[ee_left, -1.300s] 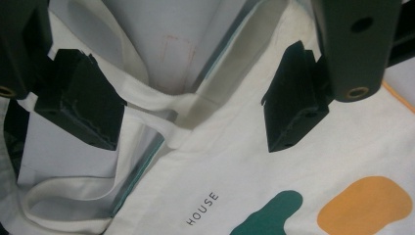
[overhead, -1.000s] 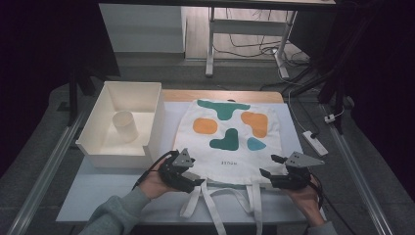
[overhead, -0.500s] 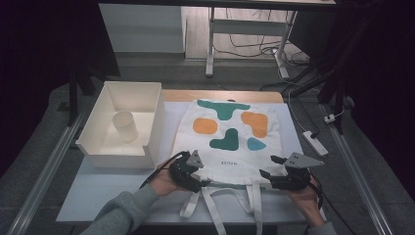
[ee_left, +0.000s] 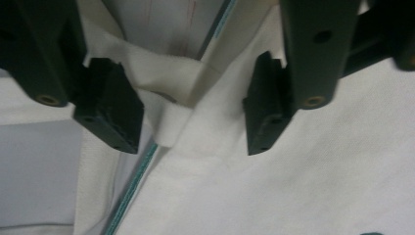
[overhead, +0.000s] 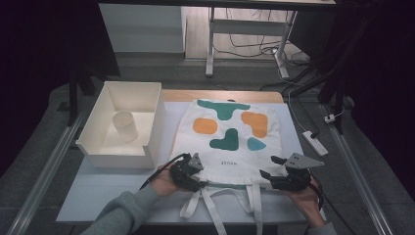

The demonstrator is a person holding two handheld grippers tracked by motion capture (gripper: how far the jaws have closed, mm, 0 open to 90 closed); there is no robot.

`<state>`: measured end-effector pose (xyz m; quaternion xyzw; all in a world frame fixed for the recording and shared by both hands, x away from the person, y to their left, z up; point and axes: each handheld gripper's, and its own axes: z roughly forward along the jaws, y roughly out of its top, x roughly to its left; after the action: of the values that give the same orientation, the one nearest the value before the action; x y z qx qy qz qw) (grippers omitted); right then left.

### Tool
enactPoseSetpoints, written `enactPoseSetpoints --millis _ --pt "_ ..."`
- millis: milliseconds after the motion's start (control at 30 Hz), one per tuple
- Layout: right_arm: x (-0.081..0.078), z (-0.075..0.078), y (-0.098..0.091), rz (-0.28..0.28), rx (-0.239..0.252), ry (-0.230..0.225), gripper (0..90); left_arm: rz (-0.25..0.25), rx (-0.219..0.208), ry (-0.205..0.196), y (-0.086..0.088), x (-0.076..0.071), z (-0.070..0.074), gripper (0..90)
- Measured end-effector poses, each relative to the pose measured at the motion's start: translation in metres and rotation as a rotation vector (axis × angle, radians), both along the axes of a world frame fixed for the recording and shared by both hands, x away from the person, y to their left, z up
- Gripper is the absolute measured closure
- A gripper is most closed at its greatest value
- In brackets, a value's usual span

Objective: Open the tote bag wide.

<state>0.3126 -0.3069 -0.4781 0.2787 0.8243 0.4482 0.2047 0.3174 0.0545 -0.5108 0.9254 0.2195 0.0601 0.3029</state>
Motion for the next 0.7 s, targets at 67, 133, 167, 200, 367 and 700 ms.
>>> enactPoseSetpoints --millis 67,133,167,200,367,700 --pt "-0.0002 0.0001 0.0000 0.000 -0.002 0.000 30.6 0.001 -0.009 0.011 0.0013 0.0013 -0.0009 50.5" --pt "-0.0002 0.0001 0.0001 0.000 -0.002 0.000 30.5 -0.005 -0.005 0.018 0.0015 0.0017 -0.0021 52.1" --pt "-0.0002 0.0002 0.0000 0.000 -0.003 0.000 30.6 -0.007 0.001 0.016 0.0012 0.0017 -0.0026 53.1" --pt "-0.0003 0.0002 0.0000 0.000 -0.003 -0.001 30.6 -0.007 0.006 0.012 0.0010 0.0016 -0.0026 54.0" --pt "-0.0007 0.0003 0.0001 0.000 -0.003 -0.004 30.8 -0.002 0.000 0.018 0.0030 0.0029 -0.0017 61.1" --pt "-0.0016 0.0011 0.0012 0.004 -0.007 -0.007 31.1 -0.001 -0.038 0.028 0.0068 0.0043 0.0033 79.3"
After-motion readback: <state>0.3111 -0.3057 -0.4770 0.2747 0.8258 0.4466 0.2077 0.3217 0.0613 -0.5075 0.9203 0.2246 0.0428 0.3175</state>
